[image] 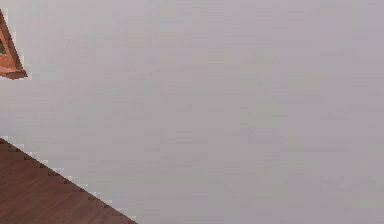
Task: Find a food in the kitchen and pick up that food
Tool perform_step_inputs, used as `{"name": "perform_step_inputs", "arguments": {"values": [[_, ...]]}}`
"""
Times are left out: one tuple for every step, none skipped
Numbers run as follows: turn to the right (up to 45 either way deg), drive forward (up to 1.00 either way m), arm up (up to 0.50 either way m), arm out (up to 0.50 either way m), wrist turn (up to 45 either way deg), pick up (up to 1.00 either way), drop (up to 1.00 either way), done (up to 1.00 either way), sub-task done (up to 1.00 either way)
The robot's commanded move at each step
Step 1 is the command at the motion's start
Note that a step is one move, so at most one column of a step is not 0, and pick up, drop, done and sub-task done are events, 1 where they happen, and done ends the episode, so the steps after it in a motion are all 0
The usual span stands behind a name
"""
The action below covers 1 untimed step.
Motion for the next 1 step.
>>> {"name": "perform_step_inputs", "arguments": {"values": [[0.0,0.0,0.38,0.0,0.0,0.0,0.0,0.0,0.0]]}}
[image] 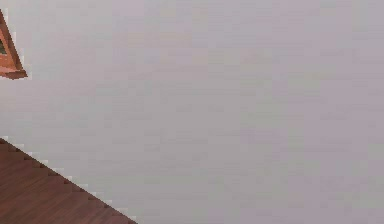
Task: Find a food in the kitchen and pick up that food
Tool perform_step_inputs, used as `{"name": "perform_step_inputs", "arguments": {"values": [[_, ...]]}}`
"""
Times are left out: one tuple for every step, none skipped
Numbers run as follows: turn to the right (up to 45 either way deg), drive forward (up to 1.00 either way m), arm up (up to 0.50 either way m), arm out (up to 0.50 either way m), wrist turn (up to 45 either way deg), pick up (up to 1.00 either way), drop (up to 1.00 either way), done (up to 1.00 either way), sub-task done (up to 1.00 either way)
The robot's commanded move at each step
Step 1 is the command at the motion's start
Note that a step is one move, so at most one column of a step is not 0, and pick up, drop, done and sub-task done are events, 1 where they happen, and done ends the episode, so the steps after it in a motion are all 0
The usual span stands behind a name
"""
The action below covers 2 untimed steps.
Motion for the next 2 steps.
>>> {"name": "perform_step_inputs", "arguments": {"values": [[0.0,0.0,0.0,0.32,0.0,0.0,0.0,0.0,0.0],[0.0,0.0,0.0,0.0,45.0,0.0,0.0,0.0,0.0]]}}
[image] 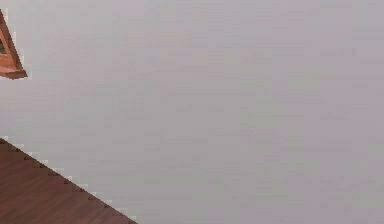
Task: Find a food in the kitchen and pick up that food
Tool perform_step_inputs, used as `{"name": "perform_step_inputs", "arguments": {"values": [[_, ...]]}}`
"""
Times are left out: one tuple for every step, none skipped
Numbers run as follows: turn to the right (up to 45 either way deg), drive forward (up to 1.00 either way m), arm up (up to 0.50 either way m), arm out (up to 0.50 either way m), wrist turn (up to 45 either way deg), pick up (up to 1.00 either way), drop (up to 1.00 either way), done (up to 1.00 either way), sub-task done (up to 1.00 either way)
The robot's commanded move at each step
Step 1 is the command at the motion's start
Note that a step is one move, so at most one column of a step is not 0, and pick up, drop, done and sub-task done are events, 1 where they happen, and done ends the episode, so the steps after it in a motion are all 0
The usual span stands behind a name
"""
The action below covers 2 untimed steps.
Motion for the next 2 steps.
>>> {"name": "perform_step_inputs", "arguments": {"values": [[0.0,0.0,0.0,0.0,45.0,0.0,0.0,0.0,0.0],[0.0,0.0,0.0,0.0,45.0,0.0,0.0,0.0,0.0]]}}
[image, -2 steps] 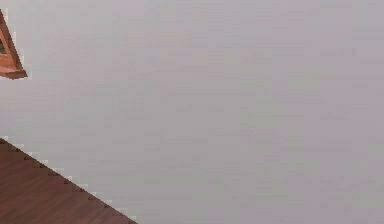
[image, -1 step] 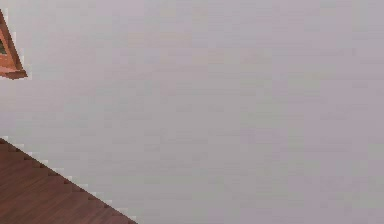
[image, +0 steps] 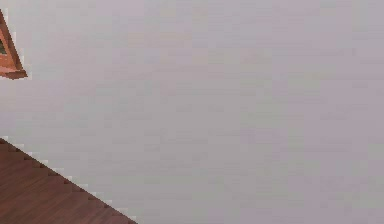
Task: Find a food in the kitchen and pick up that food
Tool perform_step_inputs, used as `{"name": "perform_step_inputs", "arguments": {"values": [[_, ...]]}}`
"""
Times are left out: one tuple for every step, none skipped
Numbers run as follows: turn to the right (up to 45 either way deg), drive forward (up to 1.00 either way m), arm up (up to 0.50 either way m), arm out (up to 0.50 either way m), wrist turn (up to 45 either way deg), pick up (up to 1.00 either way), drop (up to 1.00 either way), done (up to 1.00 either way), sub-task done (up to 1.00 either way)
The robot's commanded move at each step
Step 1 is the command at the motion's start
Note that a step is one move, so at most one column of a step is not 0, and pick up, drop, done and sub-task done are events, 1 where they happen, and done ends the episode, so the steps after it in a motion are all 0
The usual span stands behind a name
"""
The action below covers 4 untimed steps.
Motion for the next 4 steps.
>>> {"name": "perform_step_inputs", "arguments": {"values": [[0.0,0.0,0.0,0.0,18.0,0.0,0.0,0.0,0.0],[0.0,0.0,-0.3,0.0,0.0,0.0,0.0,0.0,0.0],[0.0,0.0,0.0,0.0,0.0,1.0,0.0,0.0,0.0],[0.0,0.0,0.1,0.0,0.0,0.0,0.0,0.0,0.0]]}}
